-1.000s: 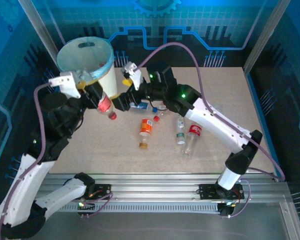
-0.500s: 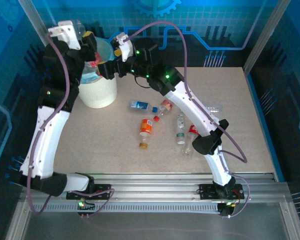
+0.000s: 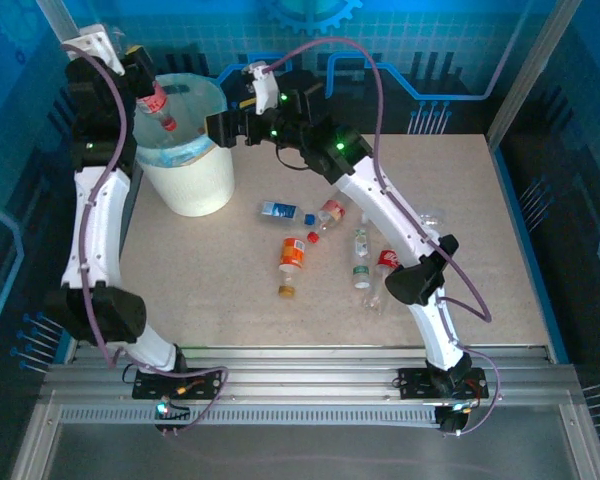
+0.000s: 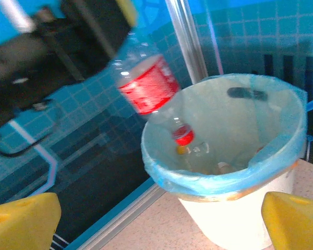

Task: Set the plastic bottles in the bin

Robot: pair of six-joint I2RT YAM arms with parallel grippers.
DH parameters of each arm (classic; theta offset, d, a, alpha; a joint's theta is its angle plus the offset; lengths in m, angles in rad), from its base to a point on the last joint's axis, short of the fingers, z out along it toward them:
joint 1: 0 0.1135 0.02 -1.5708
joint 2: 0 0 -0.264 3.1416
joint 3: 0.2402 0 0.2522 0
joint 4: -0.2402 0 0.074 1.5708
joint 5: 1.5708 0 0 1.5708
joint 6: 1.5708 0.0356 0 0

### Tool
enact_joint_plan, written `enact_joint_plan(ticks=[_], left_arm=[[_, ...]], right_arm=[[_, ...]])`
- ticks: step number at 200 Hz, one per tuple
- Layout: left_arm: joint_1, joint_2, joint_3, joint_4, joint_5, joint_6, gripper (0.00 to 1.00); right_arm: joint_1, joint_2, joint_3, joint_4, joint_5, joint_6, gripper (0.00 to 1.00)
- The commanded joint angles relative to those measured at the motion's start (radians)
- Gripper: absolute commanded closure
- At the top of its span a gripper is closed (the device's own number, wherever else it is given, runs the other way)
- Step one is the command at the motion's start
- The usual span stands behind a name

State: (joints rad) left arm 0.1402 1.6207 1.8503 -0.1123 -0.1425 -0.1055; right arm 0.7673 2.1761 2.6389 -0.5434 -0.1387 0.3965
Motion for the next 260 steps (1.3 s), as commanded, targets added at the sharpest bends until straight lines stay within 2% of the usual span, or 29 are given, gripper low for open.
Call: enact_joint_plan(ticks=[1,30,61,105,117,149,170,199,244,260], left_arm=[[0.016,0.092,0.058,0.070,0.055,0.022,0.52],[0.036,0.228,0.174,0.030,0.056,0.048,0.52],[0.038,0.337,0.240,0.071,0.045,0.153,0.50],[0.071,0.436,0.217,0.138,0.081,0.194,0.47],[0.071,0.444,0.187,0.152,0.106,0.207,0.42],[0.071,0.437,0.182,0.125,0.120,0.185,0.18],[0.070,0.413,0.208,0.102,0.117,0.169,0.12],[0.071,0.384,0.258,0.061,0.124,0.139,0.14],[0.069,0.416,0.327,-0.128,0.136,0.081,0.33],[0.068,0.396,0.277,-0.142,0.141,0.050,0.35]], right_arm=[[0.032,0.004,0.018,-0.014,-0.030,0.011,0.00],[0.057,0.004,0.014,-0.023,-0.036,-0.011,0.01],[0.073,0.007,0.009,-0.031,-0.044,-0.028,0.01],[0.075,0.014,0.006,-0.049,-0.027,-0.049,0.01],[0.074,0.015,0.007,-0.054,-0.019,-0.057,0.01],[0.075,0.019,0.008,-0.045,-0.012,-0.062,0.01],[0.075,0.023,0.008,-0.031,-0.020,-0.056,0.01],[0.075,0.024,0.010,-0.026,-0.020,-0.059,0.01],[0.072,0.026,0.009,-0.042,-0.024,-0.065,0.02],[0.072,0.030,0.008,-0.059,-0.022,-0.074,0.02]])
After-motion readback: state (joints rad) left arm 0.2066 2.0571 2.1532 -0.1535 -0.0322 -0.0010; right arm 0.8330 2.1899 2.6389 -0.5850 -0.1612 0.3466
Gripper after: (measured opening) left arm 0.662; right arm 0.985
